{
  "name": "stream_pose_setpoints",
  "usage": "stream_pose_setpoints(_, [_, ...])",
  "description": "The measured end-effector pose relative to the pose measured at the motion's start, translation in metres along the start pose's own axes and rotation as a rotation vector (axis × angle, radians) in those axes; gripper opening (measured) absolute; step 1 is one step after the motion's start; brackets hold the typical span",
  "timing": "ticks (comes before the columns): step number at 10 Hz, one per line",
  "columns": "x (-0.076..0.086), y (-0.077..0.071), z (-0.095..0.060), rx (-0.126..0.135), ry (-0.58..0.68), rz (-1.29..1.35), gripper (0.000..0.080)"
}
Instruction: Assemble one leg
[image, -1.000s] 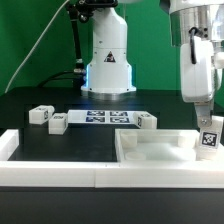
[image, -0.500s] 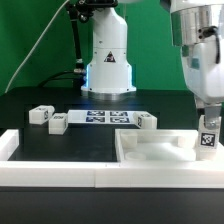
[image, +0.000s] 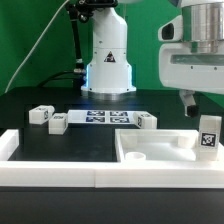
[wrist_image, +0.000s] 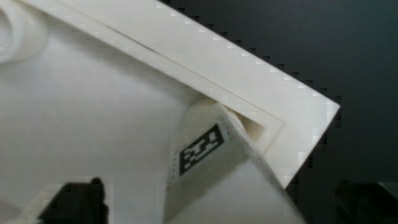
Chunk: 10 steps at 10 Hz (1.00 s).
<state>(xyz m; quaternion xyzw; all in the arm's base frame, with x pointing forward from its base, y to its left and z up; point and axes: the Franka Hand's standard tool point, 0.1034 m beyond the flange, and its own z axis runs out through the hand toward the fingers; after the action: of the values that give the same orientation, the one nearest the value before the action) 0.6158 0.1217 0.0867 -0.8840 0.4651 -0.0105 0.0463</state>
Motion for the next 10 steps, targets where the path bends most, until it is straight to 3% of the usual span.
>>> stream_pose_setpoints(2, [0.002, 0.0, 0.0, -0.011, 0.019, -0.18, 0.0649])
stream_pose_setpoints(5, [0.002, -0.001, 0.002, -0.001, 0.049, -0.454, 0.0649])
stream_pose_setpoints(7, [0.013, 0.004, 0.003, -0.004, 0.055, -0.644, 0.0649])
stream_pose_setpoints(10, [0.015, 0.005, 0.003, -0.006, 0.054, -0.66, 0.0636])
